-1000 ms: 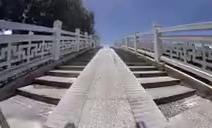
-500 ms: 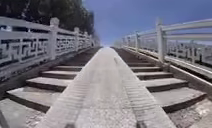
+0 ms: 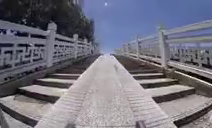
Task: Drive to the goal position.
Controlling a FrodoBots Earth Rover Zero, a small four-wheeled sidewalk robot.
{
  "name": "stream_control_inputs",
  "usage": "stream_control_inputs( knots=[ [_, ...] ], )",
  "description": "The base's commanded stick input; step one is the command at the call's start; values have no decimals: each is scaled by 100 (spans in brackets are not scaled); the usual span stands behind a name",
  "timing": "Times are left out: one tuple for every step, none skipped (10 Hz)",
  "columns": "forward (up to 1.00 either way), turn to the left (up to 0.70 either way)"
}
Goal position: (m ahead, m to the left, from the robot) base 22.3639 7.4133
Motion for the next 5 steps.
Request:
stream_control_inputs(
  knots=[
    [70, 0],
    [70, 0],
    [70, 0],
    [70, 0],
    [70, 0]
  ],
)
